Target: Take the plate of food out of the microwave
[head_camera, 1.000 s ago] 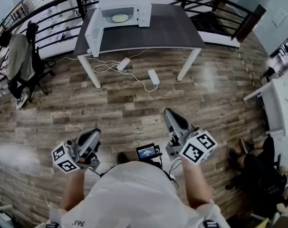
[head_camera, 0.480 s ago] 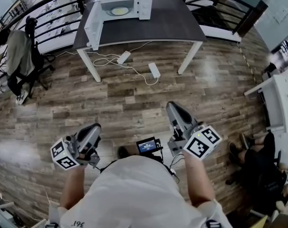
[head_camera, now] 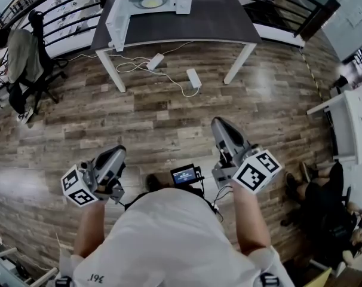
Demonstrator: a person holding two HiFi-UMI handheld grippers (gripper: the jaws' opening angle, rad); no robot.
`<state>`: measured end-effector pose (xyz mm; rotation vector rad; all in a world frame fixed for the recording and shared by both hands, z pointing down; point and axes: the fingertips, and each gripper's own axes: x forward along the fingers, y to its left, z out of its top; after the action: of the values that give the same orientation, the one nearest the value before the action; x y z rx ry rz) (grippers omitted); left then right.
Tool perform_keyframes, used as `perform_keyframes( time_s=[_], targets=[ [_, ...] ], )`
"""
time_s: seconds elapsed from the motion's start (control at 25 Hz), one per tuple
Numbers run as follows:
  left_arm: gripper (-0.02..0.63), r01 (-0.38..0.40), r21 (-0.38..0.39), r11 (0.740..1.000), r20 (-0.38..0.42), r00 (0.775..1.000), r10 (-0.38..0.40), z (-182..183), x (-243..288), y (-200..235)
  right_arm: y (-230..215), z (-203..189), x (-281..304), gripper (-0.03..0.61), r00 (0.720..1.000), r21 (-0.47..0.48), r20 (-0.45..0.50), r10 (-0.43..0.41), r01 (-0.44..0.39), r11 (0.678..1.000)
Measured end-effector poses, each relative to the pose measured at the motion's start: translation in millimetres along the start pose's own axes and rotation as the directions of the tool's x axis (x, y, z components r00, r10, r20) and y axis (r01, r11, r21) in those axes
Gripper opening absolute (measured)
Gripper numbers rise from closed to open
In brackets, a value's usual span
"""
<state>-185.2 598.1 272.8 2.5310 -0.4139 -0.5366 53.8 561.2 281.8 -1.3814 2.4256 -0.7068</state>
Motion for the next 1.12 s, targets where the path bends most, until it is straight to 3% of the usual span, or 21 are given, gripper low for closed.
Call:
perform_keyframes(
  time_s=[0.44, 1.12],
  targets=[
    [0.006, -0.024, -0.003, 1.000, -0.002, 1.000, 0.024, -9, 4, -3, -12, -3, -3, -0.011, 1.000, 0.012, -0.008, 0.008, -0.008, 1.000],
    [0.006, -0.090, 0.000, 0.996, 0.021, 0.996, 0.090, -26, 53, 8, -68, 19, -7, -0.011, 0.999, 0.016, -0.029, 0.021, -0.020, 1.000]
  ],
)
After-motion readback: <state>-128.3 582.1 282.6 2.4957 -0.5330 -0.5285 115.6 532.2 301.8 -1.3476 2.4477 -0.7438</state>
